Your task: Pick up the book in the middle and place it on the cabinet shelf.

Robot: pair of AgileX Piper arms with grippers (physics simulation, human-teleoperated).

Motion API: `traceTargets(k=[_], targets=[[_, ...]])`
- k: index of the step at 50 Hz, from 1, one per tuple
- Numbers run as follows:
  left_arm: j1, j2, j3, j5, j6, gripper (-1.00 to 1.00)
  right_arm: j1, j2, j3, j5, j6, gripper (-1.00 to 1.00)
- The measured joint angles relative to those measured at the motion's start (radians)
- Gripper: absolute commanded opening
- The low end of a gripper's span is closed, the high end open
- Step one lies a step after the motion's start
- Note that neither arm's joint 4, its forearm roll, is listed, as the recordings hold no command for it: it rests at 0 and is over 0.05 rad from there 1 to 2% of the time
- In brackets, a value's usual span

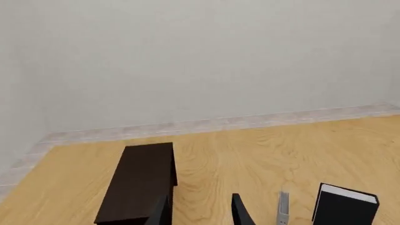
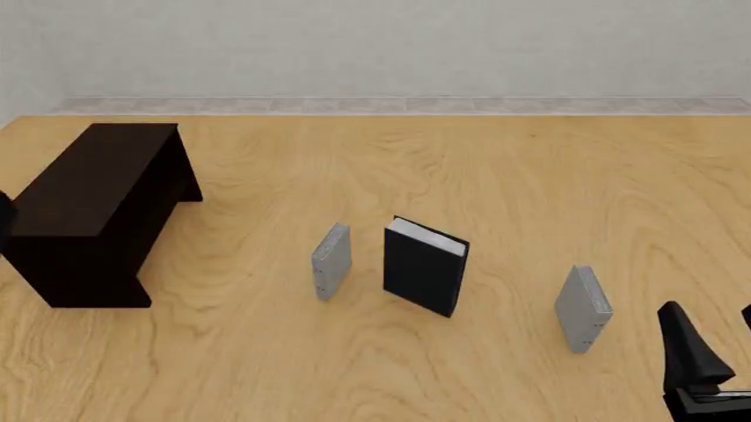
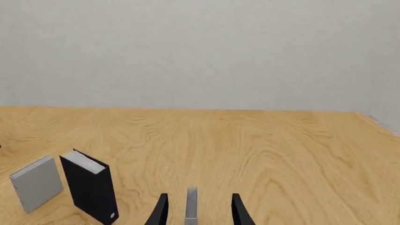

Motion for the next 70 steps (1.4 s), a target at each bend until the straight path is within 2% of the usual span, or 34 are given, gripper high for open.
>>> traceTargets(k=[18, 34, 53, 70], targets=[[-0.176, 0.283, -0.298, 0.09, 0.035, 1.0, 0.0, 0.0, 0.003, -0.004, 0.0, 1.0], [-0.33, 0.526, -0.456, 0.083, 0.1, 1.0, 0.0, 0.0, 0.005, -0.006, 0.0, 1.0], [-0.506, 0.849, -0.617, 0.102, 0.308, 1.0, 0.0, 0.0, 0.006, -0.006, 0.0, 1.0], [-0.637, 1.071, -0.775, 0.243, 0.53, 1.0, 0.0, 0.0, 0.006, -0.006, 0.0, 1.0]])
